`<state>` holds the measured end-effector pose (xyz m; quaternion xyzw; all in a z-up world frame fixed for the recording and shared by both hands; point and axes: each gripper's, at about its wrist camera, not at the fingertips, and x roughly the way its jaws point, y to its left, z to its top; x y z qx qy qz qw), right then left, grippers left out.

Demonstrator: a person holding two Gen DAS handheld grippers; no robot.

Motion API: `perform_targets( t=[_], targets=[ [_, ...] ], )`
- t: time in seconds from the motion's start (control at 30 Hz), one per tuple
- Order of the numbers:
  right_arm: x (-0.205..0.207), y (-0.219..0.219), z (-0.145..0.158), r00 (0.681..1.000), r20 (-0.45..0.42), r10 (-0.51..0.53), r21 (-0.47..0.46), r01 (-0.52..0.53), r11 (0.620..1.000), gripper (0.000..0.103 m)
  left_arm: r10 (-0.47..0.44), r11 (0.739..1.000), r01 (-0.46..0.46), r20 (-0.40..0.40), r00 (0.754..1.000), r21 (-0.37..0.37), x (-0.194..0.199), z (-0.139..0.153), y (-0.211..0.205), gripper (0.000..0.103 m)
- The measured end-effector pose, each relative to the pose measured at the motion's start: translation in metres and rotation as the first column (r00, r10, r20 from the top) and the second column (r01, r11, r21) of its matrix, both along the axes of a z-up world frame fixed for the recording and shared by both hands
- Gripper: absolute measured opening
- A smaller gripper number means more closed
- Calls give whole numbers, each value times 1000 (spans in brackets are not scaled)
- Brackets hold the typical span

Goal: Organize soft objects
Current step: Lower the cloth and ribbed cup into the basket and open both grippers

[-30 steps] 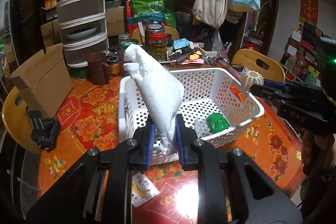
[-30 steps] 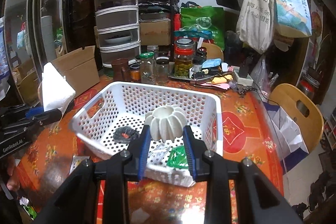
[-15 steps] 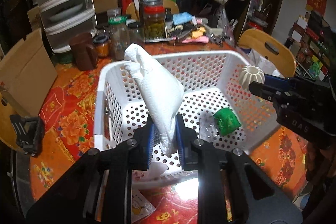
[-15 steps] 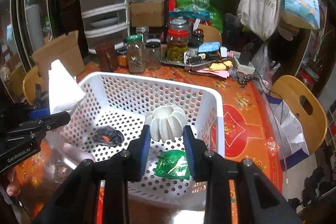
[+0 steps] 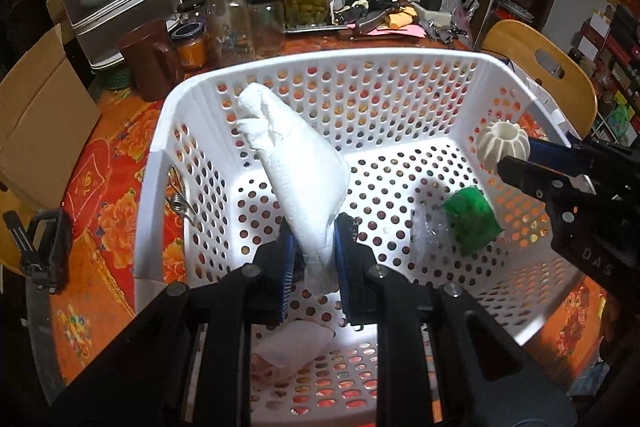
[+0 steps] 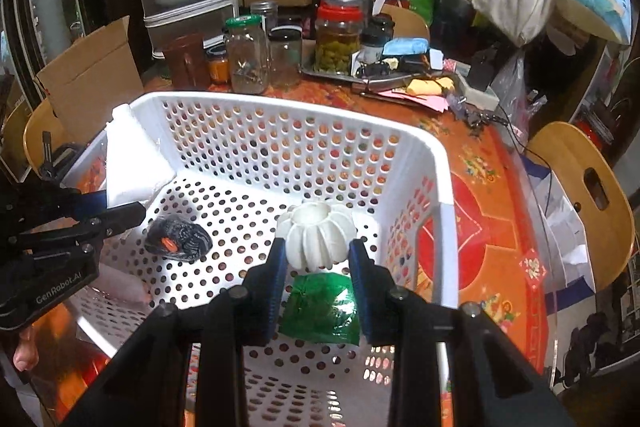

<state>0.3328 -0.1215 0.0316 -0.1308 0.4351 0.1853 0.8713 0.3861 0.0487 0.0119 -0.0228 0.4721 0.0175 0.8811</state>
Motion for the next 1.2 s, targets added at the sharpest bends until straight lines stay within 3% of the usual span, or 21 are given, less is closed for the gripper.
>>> perform_targets(
  t=[0.5, 0.57, 0.7, 0.73, 0.8, 0.93, 1.2],
  targets=[
    [4, 1, -11, 1000, -10, -25, 18, 25, 1000, 30, 13, 1000, -12, 11, 1000, -29, -3, -9, -2, 19],
    [3, 0, -10, 999, -13, -33, 38, 33, 999, 30, 19, 999, -19, 18, 1000, -31, -3, -8, -3, 24],
    [1, -3, -10, 999, -18, -48, 72, 49, 996, 31, 37, 999, -36, 48, 998, -36, -8, -3, -3, 57],
    [-1, -4, -10, 999, -16, -48, 78, 49, 996, 32, 35, 999, -33, 59, 998, -37, -10, -1, -4, 60],
    [-4, -4, -9, 999, -13, -49, 94, 50, 994, 35, 40, 999, -39, 64, 997, -24, -12, 1, -6, 64],
    [-13, -4, -3, 998, 15, -53, 99, 52, 994, 57, 45, 999, -42, 81, 996, -35, -18, 4, -6, 68],
    [-41, -15, 14, 993, 90, -80, 121, 69, 990, 70, 53, 997, -41, 198, 979, -66, -67, 30, 2, 85]
  ],
)
